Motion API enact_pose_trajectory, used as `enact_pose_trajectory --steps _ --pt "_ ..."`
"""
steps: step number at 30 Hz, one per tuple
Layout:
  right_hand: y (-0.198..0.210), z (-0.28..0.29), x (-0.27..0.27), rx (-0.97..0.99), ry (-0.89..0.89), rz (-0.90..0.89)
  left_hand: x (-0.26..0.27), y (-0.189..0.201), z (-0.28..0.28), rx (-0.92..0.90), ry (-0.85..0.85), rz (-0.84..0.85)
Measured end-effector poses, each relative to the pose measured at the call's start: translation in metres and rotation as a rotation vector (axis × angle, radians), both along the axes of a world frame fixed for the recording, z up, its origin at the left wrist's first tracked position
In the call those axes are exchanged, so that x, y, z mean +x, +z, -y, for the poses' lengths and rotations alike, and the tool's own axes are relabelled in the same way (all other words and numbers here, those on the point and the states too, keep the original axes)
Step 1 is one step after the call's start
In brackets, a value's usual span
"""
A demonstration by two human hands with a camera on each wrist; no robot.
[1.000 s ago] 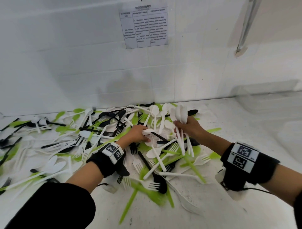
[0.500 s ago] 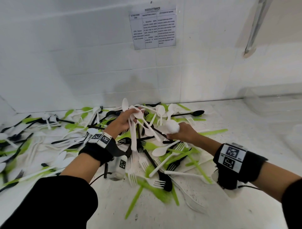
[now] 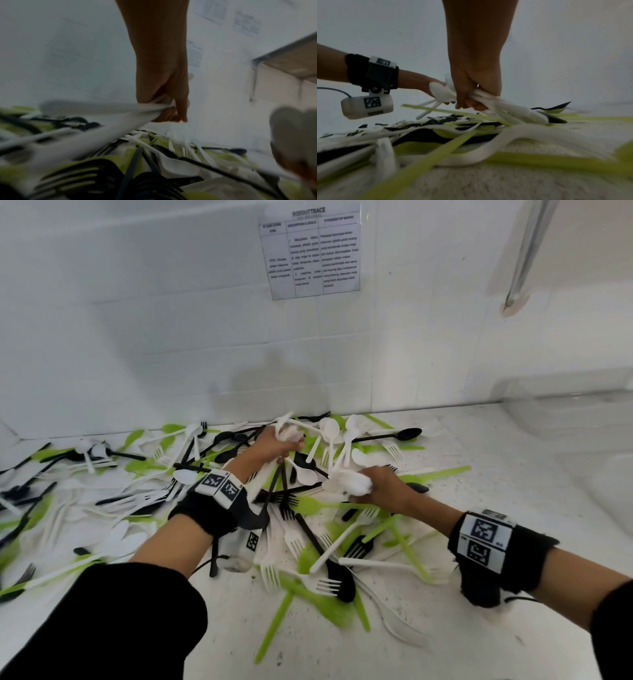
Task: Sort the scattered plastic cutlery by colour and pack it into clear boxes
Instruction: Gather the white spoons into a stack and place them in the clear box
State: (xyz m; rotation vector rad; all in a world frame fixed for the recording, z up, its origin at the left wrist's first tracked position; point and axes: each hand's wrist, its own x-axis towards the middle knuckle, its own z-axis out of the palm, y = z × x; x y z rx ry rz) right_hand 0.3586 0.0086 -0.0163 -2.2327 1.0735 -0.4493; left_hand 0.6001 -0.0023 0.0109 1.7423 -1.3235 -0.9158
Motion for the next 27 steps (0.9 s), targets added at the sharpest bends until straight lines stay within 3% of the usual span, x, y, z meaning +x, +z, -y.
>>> enact_pose_trajectory --steps 3,5,8,13,18,21,25,27 --pt "0.01 0.007 -0.006 0.106 -0.156 0.246 -0.008 -0.004 0.005 0.106 -0.262 0.677" --pt "0.019 0.011 -0.011 0.214 -0.246 0.476 -0.012 -0.012 0.008 0.153 -0.38 0.85" --pt "0.038 0.012 -0.021 0.246 -0.322 0.687 -0.015 -0.019 0.011 0.142 -0.451 0.897" --pt "0.055 0.012 -0.041 0.188 -0.359 0.783 -0.017 -0.023 0.012 0.139 -0.49 0.98" --pt "0.054 0.01 -0.06 0.267 -0.378 0.879 -0.014 -0.025 0.012 0.079 -0.434 0.979" --pt "0.042 0.014 -0.071 0.328 -0.411 0.75 -0.012 -0.024 0.013 0.067 -0.445 0.938" --pt "0.023 0.02 -0.081 0.347 -0.372 0.379 -0.013 -0.016 0.01 -0.02 -0.408 0.87" --pt "0.017 0.024 -0.074 0.292 -0.362 0.231 -0.018 -0.009 0.006 -0.136 -0.352 0.748"
